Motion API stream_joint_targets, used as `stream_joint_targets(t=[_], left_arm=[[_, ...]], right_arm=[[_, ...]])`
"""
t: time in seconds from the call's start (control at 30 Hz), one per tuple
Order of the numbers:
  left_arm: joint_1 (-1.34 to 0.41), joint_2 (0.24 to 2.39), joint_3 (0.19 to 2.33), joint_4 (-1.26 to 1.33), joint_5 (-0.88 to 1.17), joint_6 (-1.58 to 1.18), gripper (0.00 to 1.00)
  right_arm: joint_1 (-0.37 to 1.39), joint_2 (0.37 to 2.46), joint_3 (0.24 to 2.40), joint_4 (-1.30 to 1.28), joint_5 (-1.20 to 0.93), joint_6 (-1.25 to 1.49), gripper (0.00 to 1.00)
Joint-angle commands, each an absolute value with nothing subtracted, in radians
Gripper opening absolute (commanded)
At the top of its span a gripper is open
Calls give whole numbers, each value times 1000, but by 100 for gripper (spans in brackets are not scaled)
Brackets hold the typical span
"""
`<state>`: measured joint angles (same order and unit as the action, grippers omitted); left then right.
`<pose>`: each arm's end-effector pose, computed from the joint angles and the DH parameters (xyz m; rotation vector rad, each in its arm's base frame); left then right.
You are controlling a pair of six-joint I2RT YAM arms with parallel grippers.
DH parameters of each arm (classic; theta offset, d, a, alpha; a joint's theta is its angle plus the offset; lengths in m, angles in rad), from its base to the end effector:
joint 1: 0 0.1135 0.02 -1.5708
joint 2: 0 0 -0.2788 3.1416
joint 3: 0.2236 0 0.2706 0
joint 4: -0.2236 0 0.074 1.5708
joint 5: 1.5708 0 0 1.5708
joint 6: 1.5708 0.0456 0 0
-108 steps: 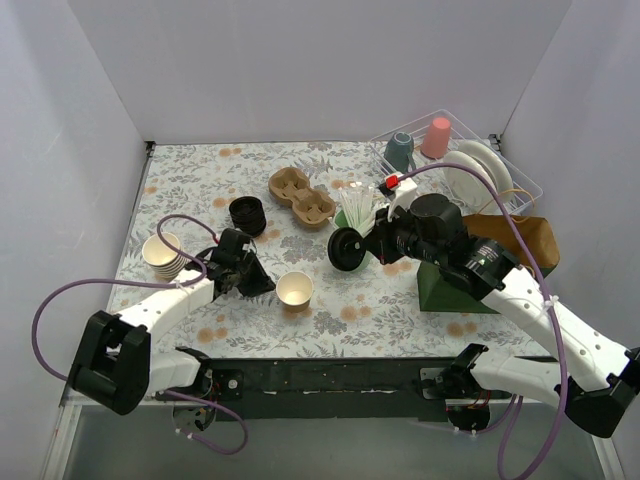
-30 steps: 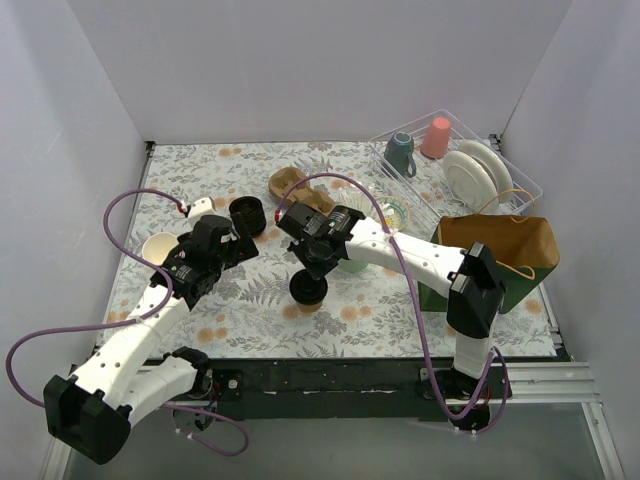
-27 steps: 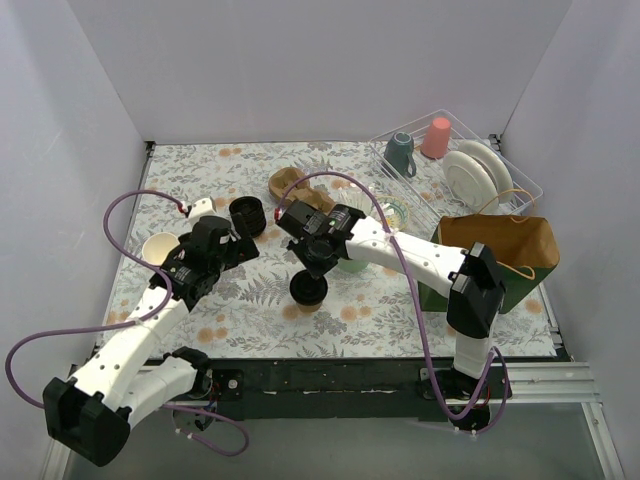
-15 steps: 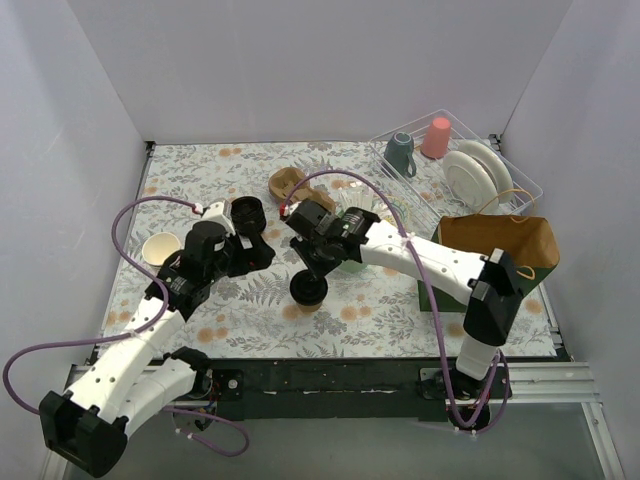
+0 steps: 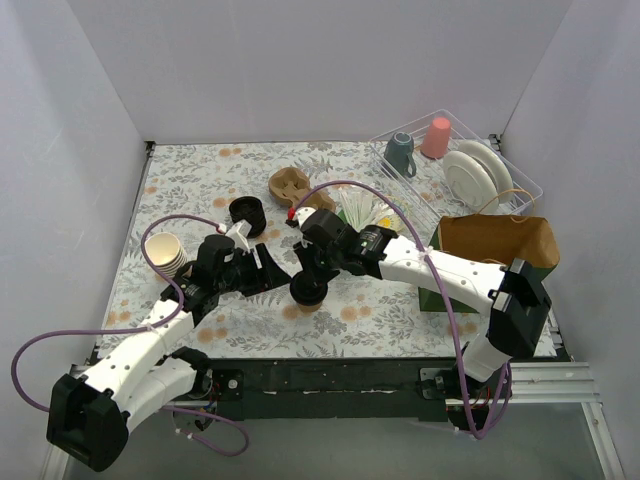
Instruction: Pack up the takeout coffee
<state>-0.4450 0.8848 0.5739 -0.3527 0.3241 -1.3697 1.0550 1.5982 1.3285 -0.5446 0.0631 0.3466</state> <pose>0.1791 -0.1015 0.2334 -0.9539 2.3689 -1.2341 0.1899 0.3291 0.2928 -0.8257 2.3221 0.5720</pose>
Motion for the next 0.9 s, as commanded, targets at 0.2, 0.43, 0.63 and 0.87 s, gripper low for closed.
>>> stream_joint_targets(t=[0.2, 0.43, 0.63, 0.87], left_arm=[[-443, 910, 488, -261, 368, -1448, 48], [-443, 937, 443, -221, 364, -1466, 45], [-443, 954, 452, -284, 253, -1494, 43], [-443, 966, 449, -347, 155, -1543, 41]], right_arm=[[1054, 1600, 1238, -422, 28, 380, 26], [1054, 1603, 1190, -410, 40, 387, 26], [1054, 1603, 1138, -388, 44, 399, 25], [1054, 1606, 1068, -364, 51, 406, 25]])
